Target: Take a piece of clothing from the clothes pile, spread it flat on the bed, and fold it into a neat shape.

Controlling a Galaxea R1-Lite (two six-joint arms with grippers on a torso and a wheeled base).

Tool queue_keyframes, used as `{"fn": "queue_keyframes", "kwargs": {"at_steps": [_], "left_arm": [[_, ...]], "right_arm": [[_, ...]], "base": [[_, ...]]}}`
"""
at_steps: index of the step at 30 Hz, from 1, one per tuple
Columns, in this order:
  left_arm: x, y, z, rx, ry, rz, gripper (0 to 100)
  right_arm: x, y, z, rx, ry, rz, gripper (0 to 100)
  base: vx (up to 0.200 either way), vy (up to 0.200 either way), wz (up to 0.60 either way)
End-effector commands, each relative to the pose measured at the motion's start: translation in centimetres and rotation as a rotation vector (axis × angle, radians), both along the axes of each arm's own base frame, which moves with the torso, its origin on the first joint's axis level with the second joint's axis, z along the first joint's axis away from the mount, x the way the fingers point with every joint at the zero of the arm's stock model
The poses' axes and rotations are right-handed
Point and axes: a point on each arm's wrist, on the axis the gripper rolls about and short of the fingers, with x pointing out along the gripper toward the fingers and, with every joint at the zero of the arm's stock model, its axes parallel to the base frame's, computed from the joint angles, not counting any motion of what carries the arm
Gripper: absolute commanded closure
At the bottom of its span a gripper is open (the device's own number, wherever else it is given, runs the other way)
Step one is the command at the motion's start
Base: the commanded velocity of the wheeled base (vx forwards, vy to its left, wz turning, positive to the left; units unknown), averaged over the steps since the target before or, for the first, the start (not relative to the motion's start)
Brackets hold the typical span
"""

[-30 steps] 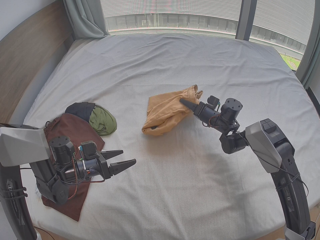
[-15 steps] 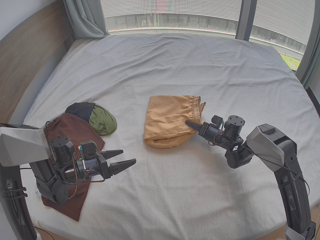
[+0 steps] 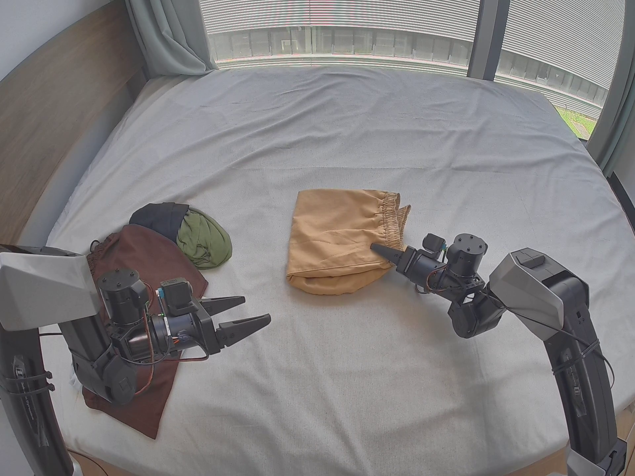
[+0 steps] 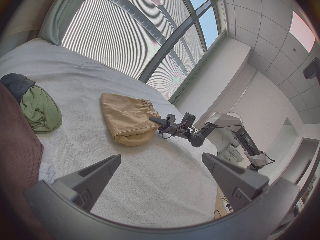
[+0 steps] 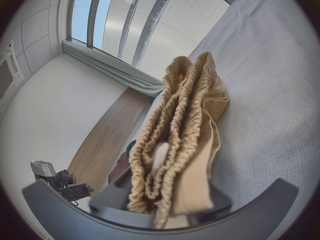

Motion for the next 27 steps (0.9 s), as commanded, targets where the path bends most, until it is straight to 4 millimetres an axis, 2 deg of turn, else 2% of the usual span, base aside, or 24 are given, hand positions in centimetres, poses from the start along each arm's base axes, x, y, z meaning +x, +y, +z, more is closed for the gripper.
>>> {"fn": "queue_keyframes", "kwargs": {"at_steps": [1,5,9,11,14,18,20,22,23,25,27], "left_arm": [[0.0,0.0,0.0,-0.001,-0.002,0.0,0],[0.0,0.1,0.1,-0.001,-0.003,0.002,0],[0.1,0.2,0.2,-0.002,-0.009,0.006,0],[0.1,0.1,0.2,-0.003,-0.011,0.005,0],[0.1,0.1,0.3,-0.002,-0.015,0.005,0],[0.1,0.2,0.7,-0.006,-0.026,0.006,0],[0.1,0.2,0.8,-0.006,-0.028,0.006,0],[0.1,0.2,0.8,-0.006,-0.028,0.006,0],[0.1,0.2,0.8,-0.006,-0.028,0.006,0],[0.1,0.2,0.8,-0.006,-0.029,0.006,0],[0.1,0.2,0.8,-0.006,-0.029,0.006,0]], "right_arm": [[0.0,0.0,0.1,0.001,-0.003,0.0,0],[-0.3,-0.3,0.1,-0.006,0.018,-0.003,0],[-3.0,-1.3,3.1,-0.032,0.084,-0.006,0],[-4.2,-1.4,3.8,-0.047,0.115,-0.004,0],[-5.4,-1.7,3.7,-0.087,0.124,-0.001,0],[-8.1,-2.0,3.3,-0.162,0.141,0.017,0],[-10.2,-1.5,4.0,-0.188,0.146,0.045,0],[-10.8,-1.2,4.5,-0.19,0.143,0.056,0],[-11.8,-0.8,5.7,-0.187,0.128,0.074,0],[-12.4,-0.4,7.1,-0.18,0.1,0.09,0],[-12.5,-0.3,7.5,-0.176,0.091,0.094,0]], "base": [[0.0,0.0,0.0],[0.0,0.0,0.0],[0.0,0.0,0.0],[0.0,0.0,0.0],[0.0,0.0,0.0],[0.0,0.0,0.0],[0.0,0.0,0.0],[0.0,0.0,0.0],[0.0,0.0,0.0],[0.0,0.0,0.0],[0.0,0.0,0.0]]}}
